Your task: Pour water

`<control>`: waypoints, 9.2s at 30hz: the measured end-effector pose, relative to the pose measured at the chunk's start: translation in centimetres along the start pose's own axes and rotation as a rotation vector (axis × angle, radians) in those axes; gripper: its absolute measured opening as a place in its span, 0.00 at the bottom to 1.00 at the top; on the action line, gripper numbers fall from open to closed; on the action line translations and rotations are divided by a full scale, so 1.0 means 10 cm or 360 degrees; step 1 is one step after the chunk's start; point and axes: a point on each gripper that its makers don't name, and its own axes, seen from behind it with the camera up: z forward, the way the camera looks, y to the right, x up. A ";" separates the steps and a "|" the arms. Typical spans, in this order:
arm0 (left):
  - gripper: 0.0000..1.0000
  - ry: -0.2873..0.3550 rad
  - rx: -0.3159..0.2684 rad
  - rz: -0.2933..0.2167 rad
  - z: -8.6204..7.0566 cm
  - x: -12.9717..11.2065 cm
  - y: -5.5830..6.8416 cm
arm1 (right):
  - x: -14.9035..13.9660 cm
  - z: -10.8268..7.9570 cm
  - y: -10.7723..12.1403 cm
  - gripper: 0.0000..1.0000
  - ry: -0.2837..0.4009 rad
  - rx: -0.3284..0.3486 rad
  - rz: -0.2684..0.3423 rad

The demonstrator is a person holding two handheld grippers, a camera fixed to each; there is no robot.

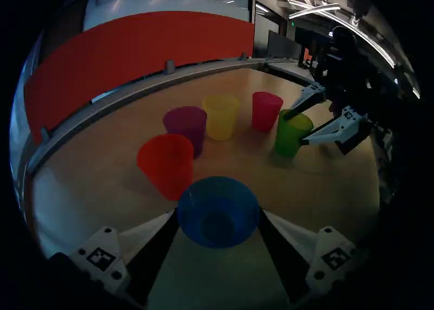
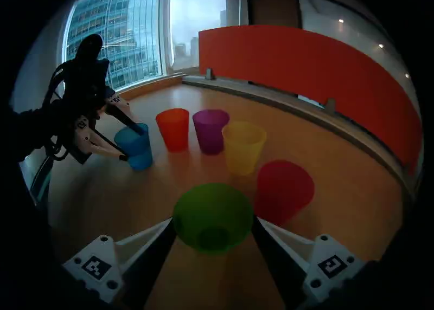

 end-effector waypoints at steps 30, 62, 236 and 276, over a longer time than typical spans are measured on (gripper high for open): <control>0.86 0.0044 0.0010 -0.0013 -0.06 0.10 0.01 | 0.25 -0.18 0.07 0.91 0.0108 -0.0029 0.0001; 0.86 0.0566 0.0165 -0.0072 -0.92 1.16 -0.10 | 1.00 -0.85 0.00 0.91 0.0455 -0.0108 -0.0078; 0.86 0.0809 0.0797 0.1450 -2.10 3.14 0.55 | 1.87 -0.58 -1.25 0.91 0.0794 0.0357 -0.0196; 0.86 0.0776 0.0896 0.1629 -2.18 3.23 0.54 | 1.92 -0.61 -1.25 0.91 0.0798 0.0347 -0.0217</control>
